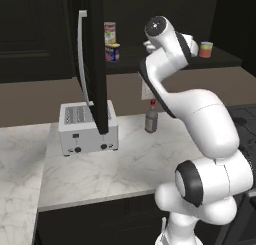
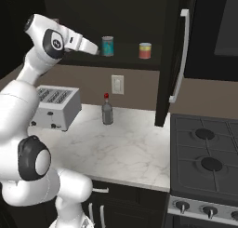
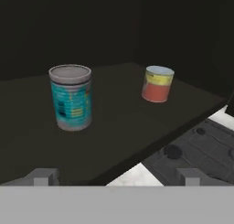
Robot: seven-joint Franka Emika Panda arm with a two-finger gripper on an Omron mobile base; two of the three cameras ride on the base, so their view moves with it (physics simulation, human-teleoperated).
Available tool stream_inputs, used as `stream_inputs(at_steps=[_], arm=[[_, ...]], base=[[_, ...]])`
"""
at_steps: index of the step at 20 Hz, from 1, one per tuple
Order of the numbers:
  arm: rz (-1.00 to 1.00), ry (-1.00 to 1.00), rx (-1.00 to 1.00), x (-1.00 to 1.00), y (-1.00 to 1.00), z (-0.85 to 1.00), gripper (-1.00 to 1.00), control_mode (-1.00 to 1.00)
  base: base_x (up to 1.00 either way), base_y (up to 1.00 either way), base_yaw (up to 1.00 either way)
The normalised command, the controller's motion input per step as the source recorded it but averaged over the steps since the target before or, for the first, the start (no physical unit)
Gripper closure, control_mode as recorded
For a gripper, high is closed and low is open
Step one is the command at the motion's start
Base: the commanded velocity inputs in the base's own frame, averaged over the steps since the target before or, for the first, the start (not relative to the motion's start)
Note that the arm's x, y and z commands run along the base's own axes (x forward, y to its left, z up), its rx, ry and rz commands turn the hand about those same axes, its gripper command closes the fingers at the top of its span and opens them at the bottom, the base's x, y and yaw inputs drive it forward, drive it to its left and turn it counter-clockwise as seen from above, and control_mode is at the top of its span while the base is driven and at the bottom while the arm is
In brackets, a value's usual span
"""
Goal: Stack two cans on top of the other two cans in the cabinet.
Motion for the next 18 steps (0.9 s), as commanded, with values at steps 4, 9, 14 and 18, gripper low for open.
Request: stream_inputs(at_steps=[4, 9, 14, 18], arm=[[0.00, 0.07, 0.10, 0.32, -0.16, 0.02, -1.00, -1.00], [0.00, 0.03, 0.08, 0.24, -0.10, 0.00, -1.00, -1.00], [0.00, -0.01, 0.03, 0.24, -0.16, -0.09, -1.00, -1.00], [0.00, -0.06, 0.00, 0.18, -0.06, -0.21, -1.00, -1.00]], base=[[0.00, 0.00, 0.00], [0.00, 0.00, 0.00], [0.00, 0.00, 0.00], [0.00, 0.00, 0.00]])
